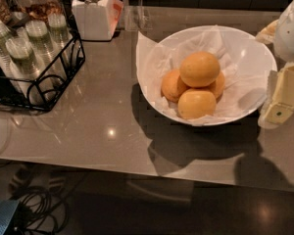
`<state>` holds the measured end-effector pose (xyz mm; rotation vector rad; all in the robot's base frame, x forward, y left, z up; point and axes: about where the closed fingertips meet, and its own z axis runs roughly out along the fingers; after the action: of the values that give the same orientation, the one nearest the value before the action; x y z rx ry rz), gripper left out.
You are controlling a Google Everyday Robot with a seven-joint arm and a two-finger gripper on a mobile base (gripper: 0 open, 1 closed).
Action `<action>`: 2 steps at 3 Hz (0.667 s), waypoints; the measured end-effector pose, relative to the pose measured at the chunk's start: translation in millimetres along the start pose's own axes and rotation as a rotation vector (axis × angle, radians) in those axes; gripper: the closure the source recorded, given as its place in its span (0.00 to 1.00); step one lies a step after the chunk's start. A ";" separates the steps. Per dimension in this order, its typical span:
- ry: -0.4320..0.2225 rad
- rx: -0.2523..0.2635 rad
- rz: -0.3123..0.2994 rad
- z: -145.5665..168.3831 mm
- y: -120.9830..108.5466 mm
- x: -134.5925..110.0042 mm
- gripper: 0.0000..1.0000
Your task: Pick orange from white bowl
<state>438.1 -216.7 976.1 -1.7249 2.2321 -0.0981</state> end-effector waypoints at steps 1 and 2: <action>0.000 0.000 0.000 0.0 0.0 -0.1 0.00; -0.029 0.009 -0.004 -0.3 -3.1 -5.9 0.00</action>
Offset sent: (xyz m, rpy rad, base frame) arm 0.0087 0.0095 -0.0007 0.0521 -0.0128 0.0229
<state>442.2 -211.9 978.4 -1.7162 2.2044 -0.0833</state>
